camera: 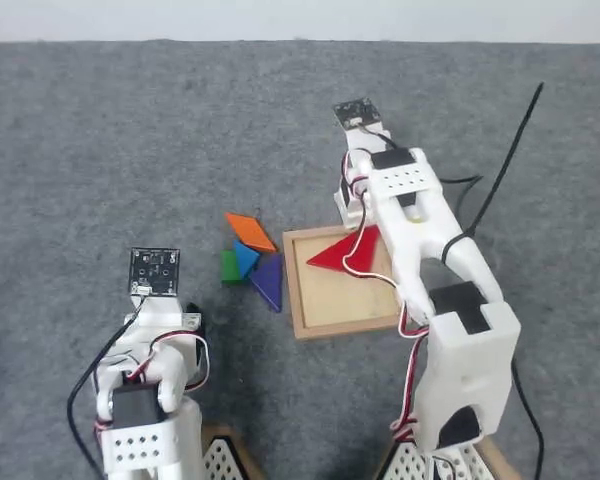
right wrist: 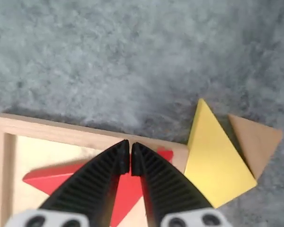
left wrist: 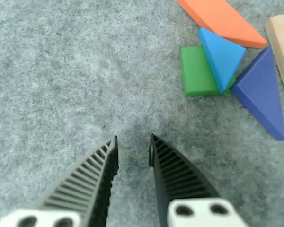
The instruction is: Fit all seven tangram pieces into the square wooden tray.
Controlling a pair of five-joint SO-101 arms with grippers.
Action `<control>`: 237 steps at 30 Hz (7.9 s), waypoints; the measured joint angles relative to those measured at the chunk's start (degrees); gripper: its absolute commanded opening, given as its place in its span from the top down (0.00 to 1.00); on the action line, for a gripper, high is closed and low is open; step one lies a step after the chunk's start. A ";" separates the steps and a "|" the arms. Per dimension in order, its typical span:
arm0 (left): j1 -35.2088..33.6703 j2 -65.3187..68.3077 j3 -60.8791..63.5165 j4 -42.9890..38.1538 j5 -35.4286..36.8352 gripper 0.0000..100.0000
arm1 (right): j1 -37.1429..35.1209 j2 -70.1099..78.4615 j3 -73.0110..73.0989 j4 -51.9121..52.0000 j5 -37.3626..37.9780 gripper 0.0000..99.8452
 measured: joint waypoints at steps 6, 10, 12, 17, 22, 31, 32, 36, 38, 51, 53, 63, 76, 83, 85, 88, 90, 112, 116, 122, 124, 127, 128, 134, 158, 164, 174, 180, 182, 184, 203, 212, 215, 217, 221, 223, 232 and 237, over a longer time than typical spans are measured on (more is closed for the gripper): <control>0.00 0.00 0.00 0.00 0.00 0.90 | 1.23 0.00 0.70 0.00 -0.18 0.99; 0.00 0.00 0.00 0.00 0.00 0.90 | 1.23 -3.96 3.25 -1.05 -1.85 0.99; 0.00 0.00 0.00 0.00 0.00 0.90 | 1.05 -9.05 6.59 -2.90 -2.29 0.99; 0.00 0.00 0.00 0.00 0.00 0.90 | -1.32 -21.89 19.52 -6.86 -2.37 0.99; 0.00 0.00 0.00 0.00 0.00 0.90 | -1.23 -23.56 29.10 -10.81 -2.37 0.99; 0.00 0.00 0.00 0.00 0.00 0.90 | -1.67 -19.43 29.80 -11.78 -2.29 0.99; 0.00 0.00 0.00 0.00 0.00 0.90 | -1.49 -19.08 29.80 -12.31 -2.29 0.99; 0.00 0.00 0.00 0.00 0.00 0.90 | -2.20 -18.29 29.63 -13.45 -2.29 0.99; 0.00 0.00 0.00 0.00 0.00 0.90 | -2.64 -17.32 28.75 -13.54 -2.90 0.99; 0.00 0.00 0.00 0.00 0.00 0.90 | -5.54 -14.33 24.88 -14.15 -10.20 0.99; 0.00 0.00 0.00 0.00 0.00 0.90 | -5.80 -14.33 24.88 -14.24 -10.20 0.99; 0.00 0.00 0.00 0.00 0.00 0.90 | -0.26 -31.38 38.33 -15.82 -10.55 0.99; 0.00 0.00 0.00 0.00 0.00 0.90 | 3.87 -30.86 41.58 -14.59 -9.32 0.99; 0.00 0.00 0.00 0.00 0.00 0.90 | -1.49 -22.68 38.68 -16.35 -9.05 0.99; 0.00 0.00 0.00 0.00 0.00 0.90 | -2.46 -21.36 37.01 -16.35 -9.05 0.99; 0.00 0.00 0.00 0.00 0.00 0.90 | -3.16 -20.66 35.25 -16.35 -9.05 0.99; 0.00 0.00 0.00 0.00 0.00 0.90 | -3.16 -20.48 33.85 -16.35 -9.67 0.99; 0.00 0.00 0.00 0.00 0.00 0.90 | 10.20 -24.35 16.35 1.58 5.27 0.80; 0.00 0.00 0.00 0.00 0.00 0.90 | 9.32 -16.00 13.36 -1.58 -0.79 0.81; 0.00 0.00 0.00 0.00 0.00 0.90 | 6.77 -5.71 9.23 -5.10 -4.40 0.81; 0.00 0.00 0.00 0.00 0.00 0.90 | 6.86 -3.08 7.82 -5.10 -4.48 0.81; 0.00 0.00 0.00 0.00 0.00 0.90 | 8.09 -0.79 5.45 -5.19 -4.66 0.81; 0.00 0.00 0.00 0.00 0.00 0.90 | 8.62 -0.35 4.92 -5.19 -4.66 0.81; 0.00 0.00 0.00 0.00 0.00 0.90 | 13.19 0.79 4.22 -5.27 -4.92 0.81; 0.00 0.00 0.00 0.00 0.00 0.90 | 4.22 -4.48 7.03 -10.29 -11.43 0.81; 0.00 0.00 0.00 0.00 0.00 0.90 | 5.45 1.23 3.43 -10.55 -12.66 0.81; 0.00 0.00 0.00 0.00 0.00 0.90 | 10.81 8.53 -5.71 -0.88 -14.24 0.81; 0.00 0.00 0.00 0.00 0.00 0.90 | 15.65 7.65 -4.75 2.37 -14.24 0.81; 0.00 0.00 0.00 0.00 0.00 0.90 | 17.58 5.71 -2.20 2.37 -13.89 0.81; 0.00 0.00 0.00 0.00 0.00 0.90 | 19.87 3.25 0.97 2.29 -12.75 0.81; 0.00 0.00 0.00 0.00 0.00 0.90 | 17.32 -33.93 31.91 -2.73 -34.73 0.57; 0.00 0.00 0.00 0.00 0.00 0.90 | 14.33 -18.11 29.27 0.53 -48.26 0.55; 0.00 0.00 0.00 0.00 0.00 0.90 | 14.24 -14.95 26.11 0.70 -48.09 0.56; 0.00 0.00 0.00 0.00 0.00 0.90 | 15.03 -13.10 23.91 0.70 -48.09 0.56; 0.00 0.00 0.00 0.00 0.00 0.90 | 20.48 -8.26 18.99 0.62 -48.09 0.56; 0.00 0.00 0.00 0.00 0.00 0.90 | 23.47 -5.80 15.74 0.70 -46.24 0.56; 0.00 0.00 0.00 0.00 0.00 0.90 | 32.44 4.40 -2.02 5.71 -29.80 0.57; 0.00 0.00 0.00 0.00 0.00 0.90 | 31.47 5.98 -7.91 17.85 -25.93 0.57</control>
